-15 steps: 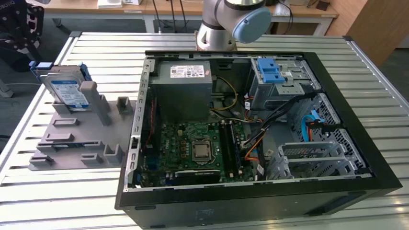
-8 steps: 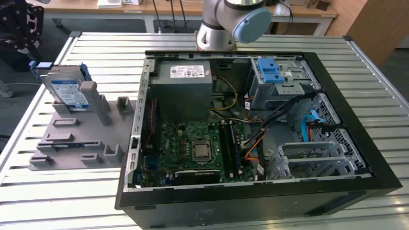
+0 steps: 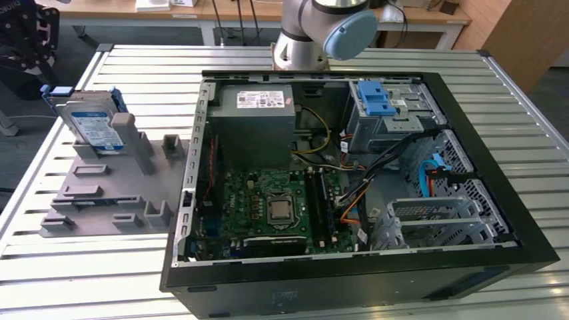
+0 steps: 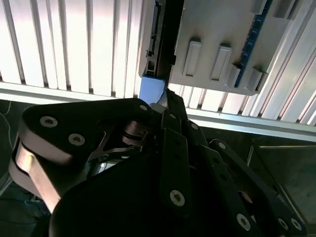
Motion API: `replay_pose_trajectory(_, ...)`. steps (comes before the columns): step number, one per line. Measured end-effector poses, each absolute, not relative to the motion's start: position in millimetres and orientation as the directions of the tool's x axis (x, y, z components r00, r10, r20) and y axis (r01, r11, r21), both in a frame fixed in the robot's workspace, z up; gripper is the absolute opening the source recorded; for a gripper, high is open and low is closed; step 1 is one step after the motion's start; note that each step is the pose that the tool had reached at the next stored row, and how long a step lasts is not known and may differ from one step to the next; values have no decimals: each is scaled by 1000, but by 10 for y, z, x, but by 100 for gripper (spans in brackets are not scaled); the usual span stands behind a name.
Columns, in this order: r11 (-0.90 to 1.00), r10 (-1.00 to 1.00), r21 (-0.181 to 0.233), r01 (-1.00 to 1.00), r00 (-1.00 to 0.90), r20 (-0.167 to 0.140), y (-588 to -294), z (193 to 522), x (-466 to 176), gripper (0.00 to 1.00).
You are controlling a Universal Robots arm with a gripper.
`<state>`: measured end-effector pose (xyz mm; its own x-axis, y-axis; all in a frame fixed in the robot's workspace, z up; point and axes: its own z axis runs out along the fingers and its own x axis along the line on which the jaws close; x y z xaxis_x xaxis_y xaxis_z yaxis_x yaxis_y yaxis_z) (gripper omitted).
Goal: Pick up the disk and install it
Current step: 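Pick up the disk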
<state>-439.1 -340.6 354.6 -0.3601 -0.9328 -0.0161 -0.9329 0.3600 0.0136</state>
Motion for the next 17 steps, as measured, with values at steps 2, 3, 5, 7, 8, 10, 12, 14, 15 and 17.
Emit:
replay_pose_trajectory(2,326,-945,14,-945,-326,-16,-3406,3543,-4391,11)
replay_pose_trajectory(3,308,-951,14,-951,-308,-16,-3406,3540,-4391,11)
replay_pose_trajectory(5,276,-961,12,-961,-276,-16,-3407,3534,-4391,11)
replay_pose_trajectory(7,257,-966,8,-966,-257,-18,-3406,3527,-4391,11)
replay_pose_trajectory(8,253,-967,5,-968,-253,-19,-3406,3521,-4391,11)
replay_pose_trajectory(10,248,-969,0,-969,-248,-20,-3405,3506,-4391,17)
replay_pose_trajectory(12,240,-970,-2,-971,-240,-20,-3406,3489,-4391,23)
replay_pose_trajectory(14,212,-977,-2,-977,-212,-20,-3405,3478,-4391,29)
replay_pose_trajectory(15,195,-981,-2,-981,-194,-20,-3405,3472,-4391,35)
replay_pose_trajectory(17,159,-987,-2,-987,-159,-20,-3405,3458,-4391,41)
